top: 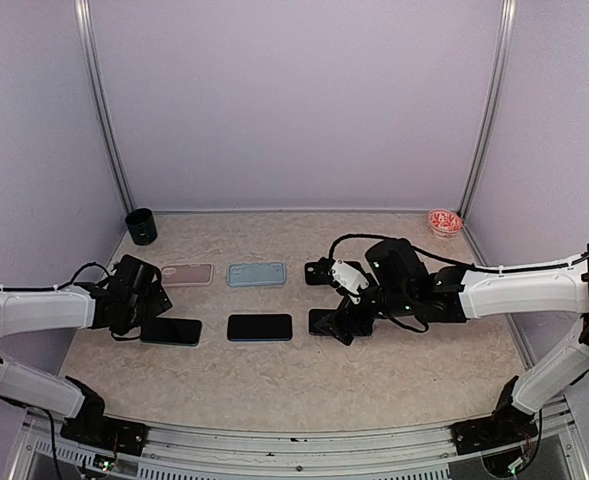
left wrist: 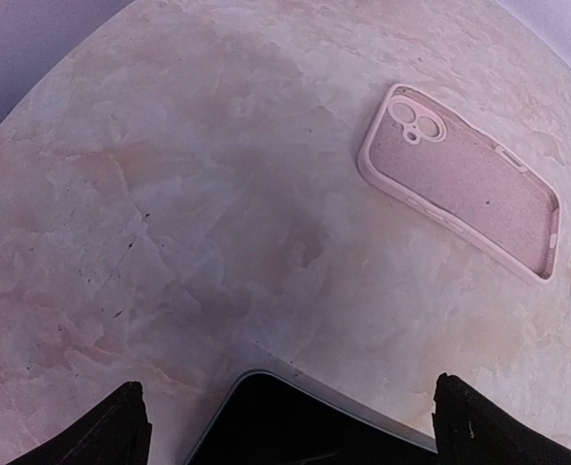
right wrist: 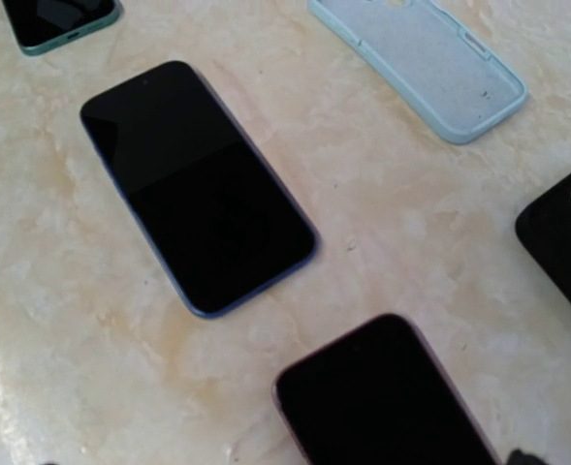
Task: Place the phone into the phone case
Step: Pick up the phone at the center of the board.
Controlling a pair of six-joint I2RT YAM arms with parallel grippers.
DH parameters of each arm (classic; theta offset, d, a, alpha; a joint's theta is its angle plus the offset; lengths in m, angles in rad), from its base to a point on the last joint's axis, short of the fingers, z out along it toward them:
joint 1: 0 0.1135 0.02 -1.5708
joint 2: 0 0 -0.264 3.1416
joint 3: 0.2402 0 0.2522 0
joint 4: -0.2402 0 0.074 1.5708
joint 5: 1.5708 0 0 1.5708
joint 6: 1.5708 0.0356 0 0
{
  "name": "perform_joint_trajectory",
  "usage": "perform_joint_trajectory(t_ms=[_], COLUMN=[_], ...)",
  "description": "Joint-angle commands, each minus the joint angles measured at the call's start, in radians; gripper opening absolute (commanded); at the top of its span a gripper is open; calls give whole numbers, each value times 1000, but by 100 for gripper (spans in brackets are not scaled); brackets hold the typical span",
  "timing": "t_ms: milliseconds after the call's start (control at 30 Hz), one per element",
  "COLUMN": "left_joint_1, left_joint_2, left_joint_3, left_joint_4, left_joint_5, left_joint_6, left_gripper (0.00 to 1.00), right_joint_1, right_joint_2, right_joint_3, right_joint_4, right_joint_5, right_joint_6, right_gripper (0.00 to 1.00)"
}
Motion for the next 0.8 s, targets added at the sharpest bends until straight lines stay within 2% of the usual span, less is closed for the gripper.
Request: perform_joint_trajectory(t_ms=[0, 200, 367, 667, 767], left_joint_1=[20, 5, -44, -89, -95], left_joint_2=[29, 20, 3, 43, 52], left_joint_3=[-10, -11, 17, 54, 69], left_joint_4=[-1, 15, 8, 21, 22], left_joint_5=[18, 45, 3, 33, 43], left_joint_6=[-4, 13, 41, 63, 65], left_gripper=[99, 99, 99, 99, 99], right_joint_1=[20, 20, 8, -152, -167], right_joint_2=[-11, -10, -15, 27, 66], right_joint_3=[24, 16, -50, -12, 13], right_joint_4=[11, -11, 32, -14, -19], right_joint_5=[11, 92, 131, -113, -151], right_joint_6=[-18, -72, -250, -332, -367], right_gripper=[98, 100, 100, 100, 100])
